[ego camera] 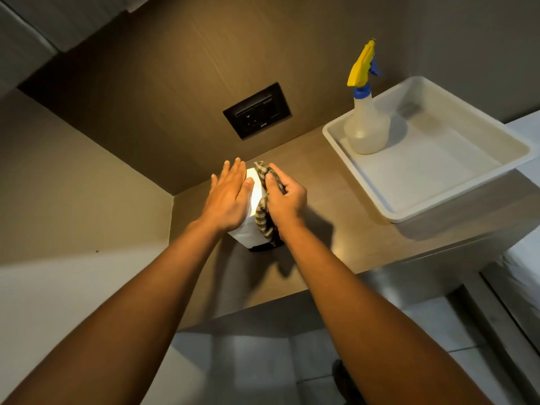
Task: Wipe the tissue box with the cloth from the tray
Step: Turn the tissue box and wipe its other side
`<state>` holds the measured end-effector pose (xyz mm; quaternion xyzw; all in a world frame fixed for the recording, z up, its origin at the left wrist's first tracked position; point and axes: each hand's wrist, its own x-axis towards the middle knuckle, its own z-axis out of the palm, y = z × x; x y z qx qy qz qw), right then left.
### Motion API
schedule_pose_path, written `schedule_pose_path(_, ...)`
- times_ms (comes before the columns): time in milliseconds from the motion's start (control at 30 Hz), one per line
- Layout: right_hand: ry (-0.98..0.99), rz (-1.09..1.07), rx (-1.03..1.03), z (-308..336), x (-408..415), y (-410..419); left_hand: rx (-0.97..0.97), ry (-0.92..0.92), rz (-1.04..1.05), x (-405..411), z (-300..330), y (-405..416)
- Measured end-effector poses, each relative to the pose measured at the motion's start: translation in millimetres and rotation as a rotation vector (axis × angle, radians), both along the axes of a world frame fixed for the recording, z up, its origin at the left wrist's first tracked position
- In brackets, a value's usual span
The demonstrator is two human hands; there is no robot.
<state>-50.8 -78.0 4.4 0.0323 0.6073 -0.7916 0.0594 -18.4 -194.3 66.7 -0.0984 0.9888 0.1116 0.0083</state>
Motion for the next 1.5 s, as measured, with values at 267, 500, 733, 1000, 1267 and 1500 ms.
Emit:
schedule_pose_path(267, -0.093, 0.099, 0.071, -32.1, 17.5, 7.3, -0.029, 0.000, 0.000, -0.7, -5.3, -1.3)
schedule_pose_path(500, 0.083, 0.051, 0.085, -10.2, 4.8, -1.6, -0.018, 0.010, -0.009, -2.1, -4.3, -1.8)
schedule_pose_path(733, -0.086, 0.127, 0.171, -25.9, -13.3, 1.8, -0.021, 0.004, 0.001, -3.5, -6.5, -3.2)
schedule_pose_path(1000, 0.130, 0.018, 0.098, -10.4, 23.1, 0.0, -0.023, 0.017, -0.020, -2.9, -5.4, -2.9)
schedule_pose_path(1267, 0.027, 0.190, 0.127, -3.8, -25.8, 1.8, -0.022, 0.022, -0.006, -3.9, -7.0, -3.4)
schedule_pose_path(1500, 0.194, 0.146, 0.014, -26.9, 57.5, 25.4, -0.024, 0.046, -0.015, -4.1, -11.6, -6.6)
